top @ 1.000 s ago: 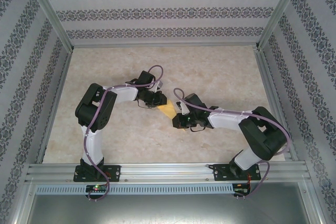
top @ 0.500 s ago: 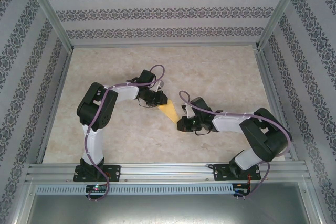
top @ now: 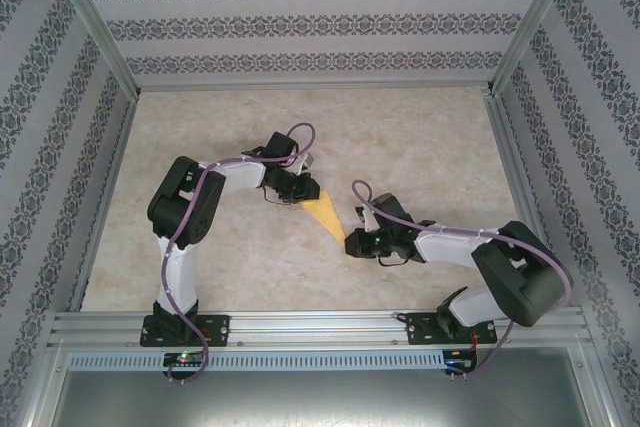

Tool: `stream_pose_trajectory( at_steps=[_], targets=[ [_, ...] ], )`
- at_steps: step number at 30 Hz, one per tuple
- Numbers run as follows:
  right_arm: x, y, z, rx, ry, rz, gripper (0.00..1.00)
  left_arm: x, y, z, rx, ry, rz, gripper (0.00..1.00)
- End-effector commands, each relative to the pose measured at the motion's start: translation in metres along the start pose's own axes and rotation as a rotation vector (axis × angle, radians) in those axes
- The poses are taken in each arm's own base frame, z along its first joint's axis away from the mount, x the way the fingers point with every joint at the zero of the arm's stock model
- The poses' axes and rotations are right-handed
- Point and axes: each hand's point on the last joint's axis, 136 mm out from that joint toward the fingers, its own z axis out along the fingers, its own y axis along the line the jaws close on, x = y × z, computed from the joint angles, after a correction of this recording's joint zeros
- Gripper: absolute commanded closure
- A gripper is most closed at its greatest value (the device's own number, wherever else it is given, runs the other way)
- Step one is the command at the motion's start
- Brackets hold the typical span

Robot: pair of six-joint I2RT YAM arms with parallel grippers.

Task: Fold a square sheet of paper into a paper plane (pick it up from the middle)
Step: Fold the wing for the fifth time at the center of the table.

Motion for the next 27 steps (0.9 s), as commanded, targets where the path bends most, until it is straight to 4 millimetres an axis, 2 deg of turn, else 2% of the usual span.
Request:
stream_pose_trajectory(
  at_steps=[1,2,3,4,10,11,17,20,27],
  targets=[
    [0.045,-0.045,-0.006,0.156,0.102,0.127,0.93,0.036,0.061,0.019,-0.176,0.116,-0.071,0.78],
    [0.043,-0.043,-0.007,0.149,0.089,0.127,0.94,0.036,0.061,0.019,-0.174,0.119,-0.07,0.78],
    [0.052,-0.05,-0.008,0.161,0.103,0.137,0.94,0.036,0.059,0.02,-0.17,0.12,-0.069,0.78],
    [0.054,-0.05,-0.009,0.164,0.105,0.136,0.94,0.036,0.06,0.019,-0.169,0.12,-0.069,0.78],
    [0.052,-0.044,-0.017,0.166,0.1,0.121,0.94,0.035,0.05,0.019,-0.128,0.128,-0.062,0.77],
    [0.039,-0.032,-0.02,0.142,0.074,0.099,0.93,0.034,0.046,0.019,-0.112,0.129,-0.062,0.76],
    [0.008,0.01,-0.037,0.03,-0.009,0.019,0.9,0.025,0.014,0.012,-0.03,0.109,-0.02,0.73],
    [-0.004,0.026,-0.042,-0.014,-0.032,-0.021,0.85,0.016,-0.004,0.004,-0.005,0.088,0.006,0.72],
    [-0.029,0.049,-0.047,-0.088,-0.056,-0.075,0.71,-0.008,-0.046,-0.029,0.015,0.001,0.088,0.65]
  ],
)
